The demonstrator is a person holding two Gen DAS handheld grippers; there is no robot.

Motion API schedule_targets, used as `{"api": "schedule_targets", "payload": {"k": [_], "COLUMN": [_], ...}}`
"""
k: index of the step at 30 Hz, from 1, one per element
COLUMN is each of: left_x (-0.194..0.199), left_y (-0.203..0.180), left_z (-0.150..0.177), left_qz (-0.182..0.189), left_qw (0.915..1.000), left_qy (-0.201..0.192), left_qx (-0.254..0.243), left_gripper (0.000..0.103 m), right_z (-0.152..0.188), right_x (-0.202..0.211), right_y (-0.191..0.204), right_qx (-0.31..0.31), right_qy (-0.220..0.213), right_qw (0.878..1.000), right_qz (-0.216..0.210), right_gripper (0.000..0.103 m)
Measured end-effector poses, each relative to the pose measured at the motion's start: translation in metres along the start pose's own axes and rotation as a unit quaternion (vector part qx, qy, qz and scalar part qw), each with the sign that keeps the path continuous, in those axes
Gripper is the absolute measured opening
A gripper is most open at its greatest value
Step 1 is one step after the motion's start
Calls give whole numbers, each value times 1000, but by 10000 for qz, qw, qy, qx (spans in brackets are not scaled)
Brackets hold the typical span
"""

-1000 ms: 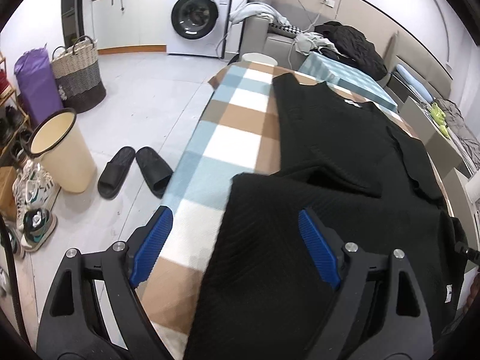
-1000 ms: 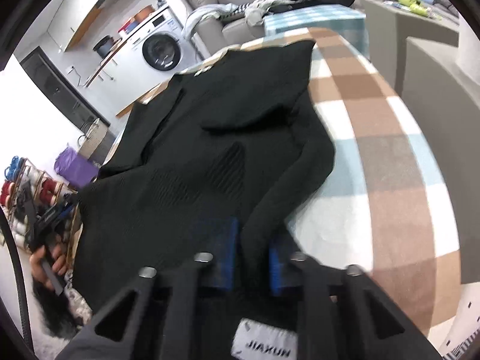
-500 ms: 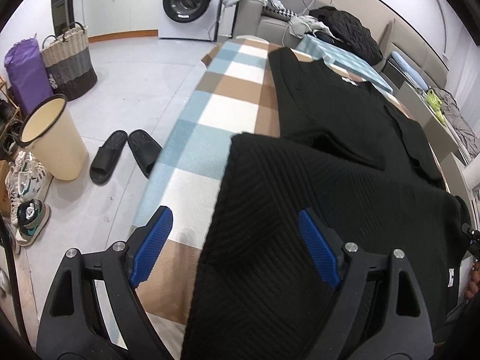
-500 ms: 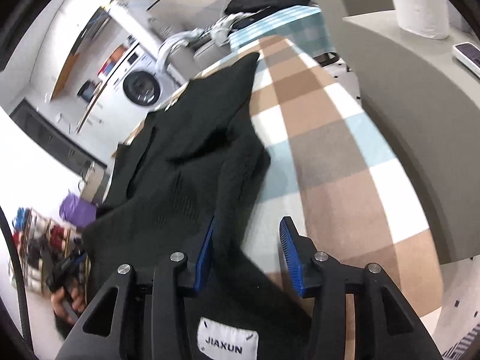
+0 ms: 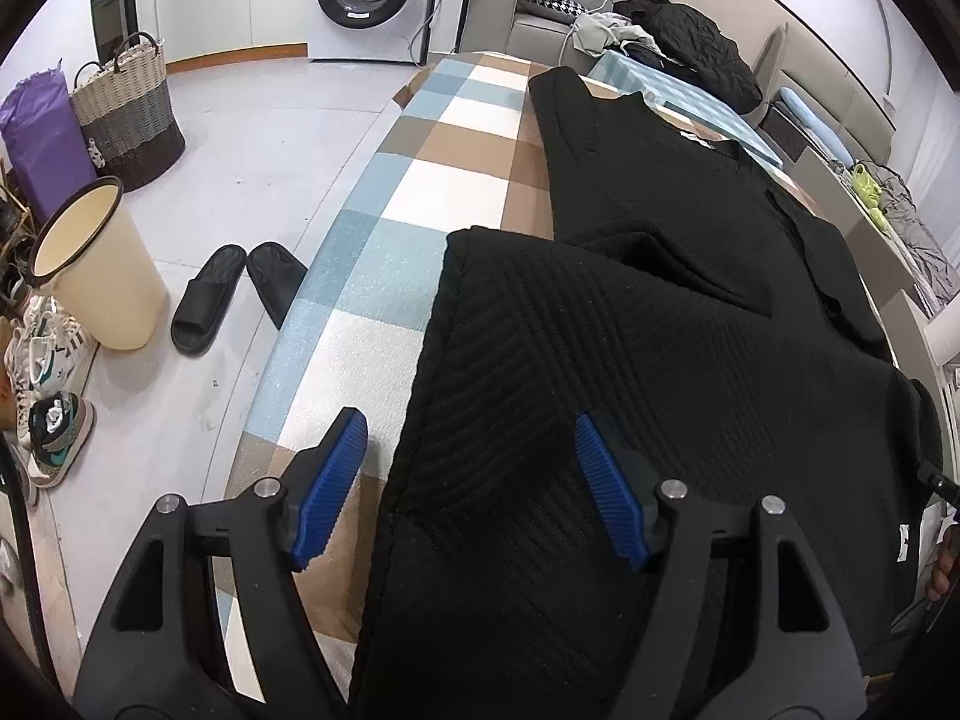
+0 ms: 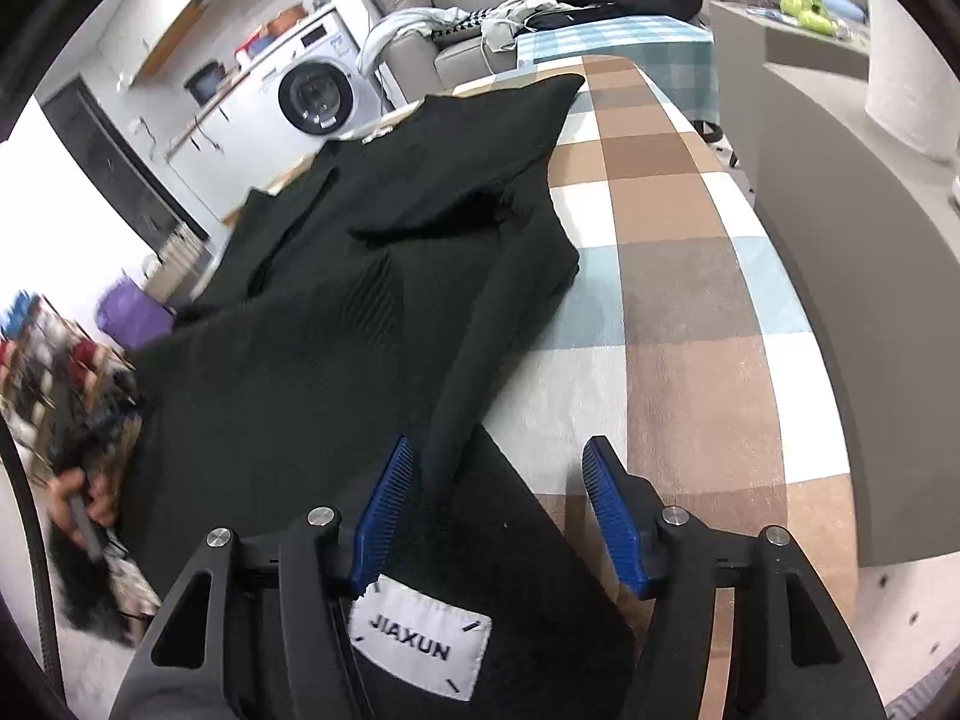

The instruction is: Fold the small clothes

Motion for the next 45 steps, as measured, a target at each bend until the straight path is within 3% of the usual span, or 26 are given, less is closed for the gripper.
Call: {"api": "schedule_targets", "payload": {"k": [3, 7, 11, 14, 16, 17, 19, 24, 28, 34, 40, 45], "left_x": [-2, 0, -1, -3, -2, 0, 8, 43, 71, 112, 137, 138], "left_y": [-2, -1, -1, -4, -3, -3, -2, -3, -5, 1, 15, 12], "left_z": [-1, -1, -2, -1, 0, 0, 2, 9, 20, 43, 51, 34], "left_qz": [20, 12, 86, 143, 134, 138, 233, 511, 677, 823, 1117, 1019], "left_qw": [10000, 10000, 10000, 9999, 9999, 9999, 9994, 9954, 9905, 9828, 9771, 9781], "left_qy": [36, 14, 10, 41, -10, -66, -249, -810, -1190, -1653, -1804, -1814], "left_qx": [-34, -15, 3, -29, -42, -49, -42, -103, -108, -4, 141, 58], "left_gripper": [63, 63, 60, 43, 13, 9, 4, 2, 2, 2, 2, 2], "right_z": [-3, -10, -6, -4, -5, -5, -5, 3, 13, 30, 40, 27], "right_x": [-4, 12, 14, 6, -3, -5, -7, 34, 63, 87, 111, 112], "right_y": [-2, -35, -31, -17, -6, -1, 5, 8, 8, 1, -17, -10], "right_qx": [-68, -1015, -721, -361, -138, -72, 68, 223, 290, 220, -80, -177], "right_qy": [-58, -529, -416, -271, -210, -208, -321, -1391, -1877, -2214, -2621, -2578], "right_qw": [9998, 9932, 9964, 9983, 9991, 9992, 9989, 9863, 9733, 9599, 9385, 9472], "right_qz": [188, 200, -172, -372, -352, -345, -328, -860, -1289, -1704, -2246, -1896], "right_gripper": [61, 60, 60, 60, 43, 26, 8, 5, 4, 4, 4, 4]}}
Point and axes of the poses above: each gripper's, at about its wrist camera, not at the fingertips, and x roughly against the way its jaws point, y to its left, z to its underside, the point moved 3 cm from there along -x, roughly the way its jaws point, and after that the axes turned 12 degrees about y, right-handed, at the moved point
